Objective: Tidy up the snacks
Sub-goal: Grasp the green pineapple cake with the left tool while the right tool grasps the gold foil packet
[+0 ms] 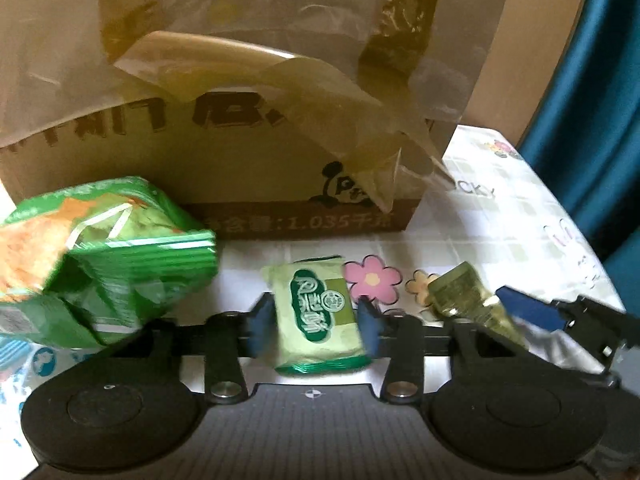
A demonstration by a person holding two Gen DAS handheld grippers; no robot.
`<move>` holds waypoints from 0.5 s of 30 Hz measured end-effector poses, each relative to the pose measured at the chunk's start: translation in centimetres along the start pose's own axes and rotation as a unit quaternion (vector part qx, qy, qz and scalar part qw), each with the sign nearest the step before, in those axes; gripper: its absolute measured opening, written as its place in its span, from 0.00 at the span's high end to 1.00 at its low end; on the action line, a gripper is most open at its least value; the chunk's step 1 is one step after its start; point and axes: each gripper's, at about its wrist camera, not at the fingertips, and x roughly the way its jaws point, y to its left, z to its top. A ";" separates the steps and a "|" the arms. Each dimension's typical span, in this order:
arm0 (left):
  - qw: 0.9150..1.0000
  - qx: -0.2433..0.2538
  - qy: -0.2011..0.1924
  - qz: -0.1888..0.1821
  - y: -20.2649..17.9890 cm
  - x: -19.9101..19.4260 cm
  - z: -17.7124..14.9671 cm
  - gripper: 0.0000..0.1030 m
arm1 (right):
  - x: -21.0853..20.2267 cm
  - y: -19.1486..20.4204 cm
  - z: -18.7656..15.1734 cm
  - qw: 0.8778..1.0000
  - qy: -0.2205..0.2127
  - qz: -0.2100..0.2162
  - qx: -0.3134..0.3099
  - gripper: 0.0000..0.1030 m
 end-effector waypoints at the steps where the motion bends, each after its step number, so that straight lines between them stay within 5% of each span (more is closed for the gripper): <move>1: 1.000 -0.003 -0.001 -0.005 0.1 -0.1 -0.2 0.60 | -0.1 0.0 0.0 1.000 -0.002 0.001 0.001 0.53; 15: 0.999 0.014 -0.004 -0.034 -0.1 -2.5 -3.3 0.61 | -1.1 -0.3 -0.3 1.000 -0.027 0.008 0.009 0.56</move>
